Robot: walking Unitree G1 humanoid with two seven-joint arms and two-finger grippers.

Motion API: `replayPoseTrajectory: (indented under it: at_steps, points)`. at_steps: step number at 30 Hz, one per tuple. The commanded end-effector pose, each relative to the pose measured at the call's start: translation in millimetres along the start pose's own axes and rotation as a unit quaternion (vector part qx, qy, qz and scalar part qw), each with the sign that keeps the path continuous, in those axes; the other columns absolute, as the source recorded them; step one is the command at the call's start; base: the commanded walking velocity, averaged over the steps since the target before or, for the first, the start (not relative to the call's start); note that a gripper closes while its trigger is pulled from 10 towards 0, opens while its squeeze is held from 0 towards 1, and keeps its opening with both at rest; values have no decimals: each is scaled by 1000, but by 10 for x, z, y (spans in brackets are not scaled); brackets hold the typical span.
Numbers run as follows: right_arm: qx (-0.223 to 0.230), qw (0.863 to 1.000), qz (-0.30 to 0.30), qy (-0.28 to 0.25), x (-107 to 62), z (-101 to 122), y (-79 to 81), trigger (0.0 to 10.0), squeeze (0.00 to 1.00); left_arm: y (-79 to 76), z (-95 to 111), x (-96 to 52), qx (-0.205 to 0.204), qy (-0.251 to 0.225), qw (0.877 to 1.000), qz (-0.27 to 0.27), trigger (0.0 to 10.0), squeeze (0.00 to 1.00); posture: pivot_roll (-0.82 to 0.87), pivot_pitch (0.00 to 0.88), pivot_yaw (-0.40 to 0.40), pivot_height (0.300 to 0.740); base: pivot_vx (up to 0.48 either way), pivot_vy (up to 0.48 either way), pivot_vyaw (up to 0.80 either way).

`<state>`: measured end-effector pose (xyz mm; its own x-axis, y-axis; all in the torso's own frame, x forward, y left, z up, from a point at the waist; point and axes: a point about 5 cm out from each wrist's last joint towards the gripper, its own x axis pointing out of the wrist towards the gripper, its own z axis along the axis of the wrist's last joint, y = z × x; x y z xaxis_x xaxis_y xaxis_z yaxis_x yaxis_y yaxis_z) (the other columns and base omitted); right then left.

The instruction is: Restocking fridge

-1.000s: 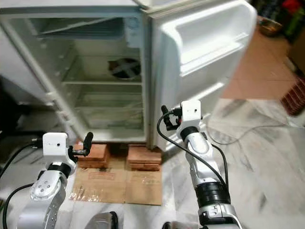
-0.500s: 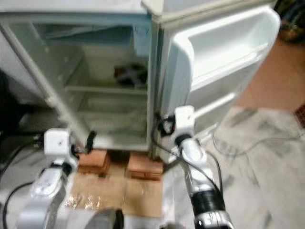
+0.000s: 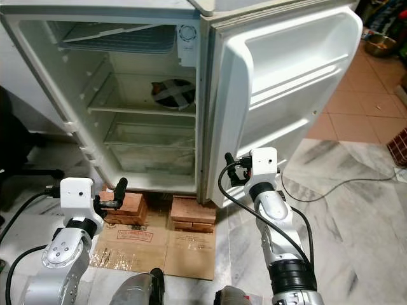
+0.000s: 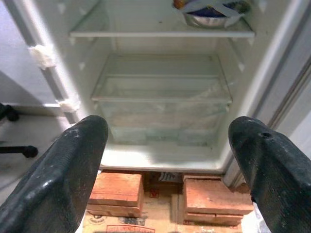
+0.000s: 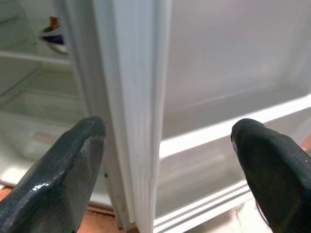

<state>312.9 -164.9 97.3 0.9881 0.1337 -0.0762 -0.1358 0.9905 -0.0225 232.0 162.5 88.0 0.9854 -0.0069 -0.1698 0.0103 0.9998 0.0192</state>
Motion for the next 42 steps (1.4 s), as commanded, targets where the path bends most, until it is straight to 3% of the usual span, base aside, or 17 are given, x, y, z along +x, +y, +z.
replayPoseTrajectory:
  at_steps: [1,8,16,18,27,35,42]
  points:
    - [5,1000,0,-7,75,57,33,10000,0,22,18,-26,3,0,1000,5,10000,0,66,175,14,740,0,0,0]
    - [0,999,21,-25,358,229,202,10000,0,54,30,-81,8,2,1000,7,10000,0,105,189,2,740,0,0,0]
    - [4,998,42,-36,498,328,340,10000,0,74,21,-116,9,5,1000,14,10000,0,115,189,-4,740,0,0,0]
    - [23,996,69,-44,526,376,417,10000,0,71,28,-111,8,4,1000,14,10000,0,118,189,-7,740,0,0,0]
    - [81,981,164,-61,449,444,578,10000,0,66,32,-96,7,3,1000,14,10000,0,105,182,-8,740,0,0,0]
    - [123,951,279,-42,287,384,772,10000,0,34,38,-60,5,0,1000,8,10000,0,95,176,-8,740,0,0,0]
    - [137,928,344,-32,171,393,954,10000,0,27,37,-49,3,-1,1000,9,10000,0,96,171,-11,740,0,0,0]
